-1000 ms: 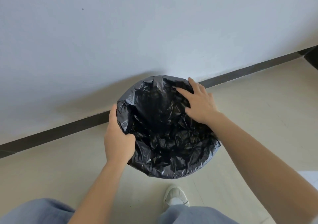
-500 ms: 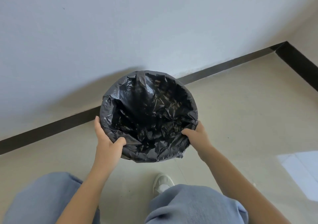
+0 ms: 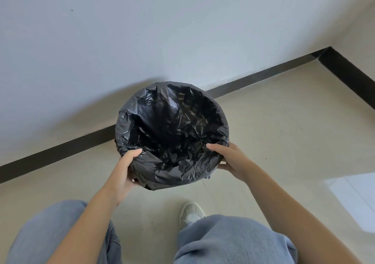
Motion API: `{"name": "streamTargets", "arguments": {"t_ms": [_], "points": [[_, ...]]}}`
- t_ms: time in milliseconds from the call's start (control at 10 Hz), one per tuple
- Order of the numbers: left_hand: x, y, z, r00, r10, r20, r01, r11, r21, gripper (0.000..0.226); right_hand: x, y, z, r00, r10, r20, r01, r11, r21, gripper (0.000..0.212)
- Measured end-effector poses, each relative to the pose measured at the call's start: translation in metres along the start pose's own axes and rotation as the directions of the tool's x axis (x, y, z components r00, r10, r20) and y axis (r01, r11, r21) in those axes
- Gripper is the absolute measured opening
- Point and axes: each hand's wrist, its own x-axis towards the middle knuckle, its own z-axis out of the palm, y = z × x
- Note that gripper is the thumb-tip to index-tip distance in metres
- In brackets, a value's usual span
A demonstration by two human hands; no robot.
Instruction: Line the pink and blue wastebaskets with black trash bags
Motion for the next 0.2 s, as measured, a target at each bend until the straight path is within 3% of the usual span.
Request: {"name": "streamTargets", "arguments": {"t_ms": [100,200], "points": [[-0.004,0.005,-0.002,0.999,0.029,-0.031,-0.025,0.993,0.116,0.047,-0.003,-0.001,0.004,0.999,-0.006,-0.040,0.005,0.999,-0.035,0.036],[-0.017,0.015,-0.008,0.970,0.198,-0.138,-0.128,0.907,0.401,0.042,-0.009,-0.005,0.001,0.975,-0.083,-0.204,0.054,0.988,-0.145,0.042]]}}
